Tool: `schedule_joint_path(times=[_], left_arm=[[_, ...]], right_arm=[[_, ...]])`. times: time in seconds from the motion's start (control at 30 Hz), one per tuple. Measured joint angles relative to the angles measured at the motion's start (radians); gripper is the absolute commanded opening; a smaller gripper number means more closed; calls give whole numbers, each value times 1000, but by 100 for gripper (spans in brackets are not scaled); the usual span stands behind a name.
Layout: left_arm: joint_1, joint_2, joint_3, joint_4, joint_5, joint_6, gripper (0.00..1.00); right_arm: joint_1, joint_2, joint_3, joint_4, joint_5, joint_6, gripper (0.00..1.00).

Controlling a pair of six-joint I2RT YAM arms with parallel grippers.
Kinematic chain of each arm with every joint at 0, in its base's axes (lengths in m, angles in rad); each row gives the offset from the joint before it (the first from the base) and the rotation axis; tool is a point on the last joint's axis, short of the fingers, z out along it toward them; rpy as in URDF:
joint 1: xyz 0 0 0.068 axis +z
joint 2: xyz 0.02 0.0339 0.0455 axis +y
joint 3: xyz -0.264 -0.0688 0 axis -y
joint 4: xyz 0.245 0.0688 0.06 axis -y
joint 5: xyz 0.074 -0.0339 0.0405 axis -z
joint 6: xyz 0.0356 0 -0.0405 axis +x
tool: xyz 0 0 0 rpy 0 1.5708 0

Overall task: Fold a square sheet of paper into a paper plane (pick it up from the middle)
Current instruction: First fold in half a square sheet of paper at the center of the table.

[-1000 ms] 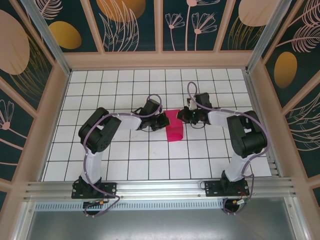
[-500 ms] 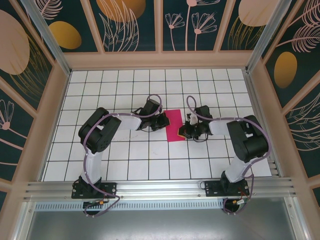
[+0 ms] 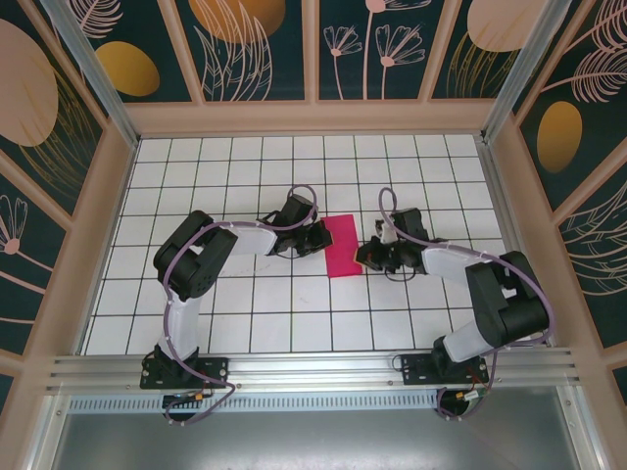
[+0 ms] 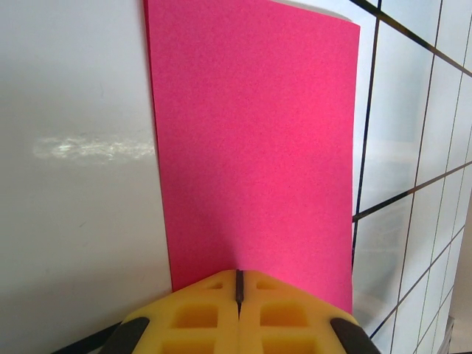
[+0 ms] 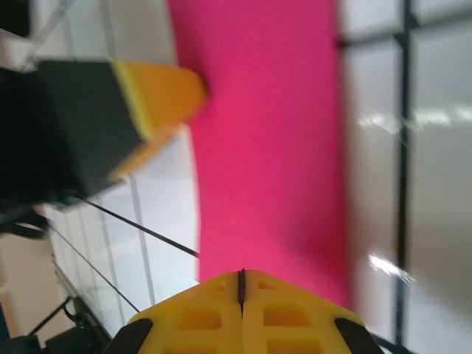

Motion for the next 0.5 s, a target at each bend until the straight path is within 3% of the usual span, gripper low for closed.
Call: schedule_joint_path(times=[0.2,0.5], left_arm=[[-1,0,1,-1,-3,1,0],[-2,2,13,-19,-7,8,0]], right_arm=[[0,143,129,65,-1,-1,0],[-5,217,79,77,10,-2,0]])
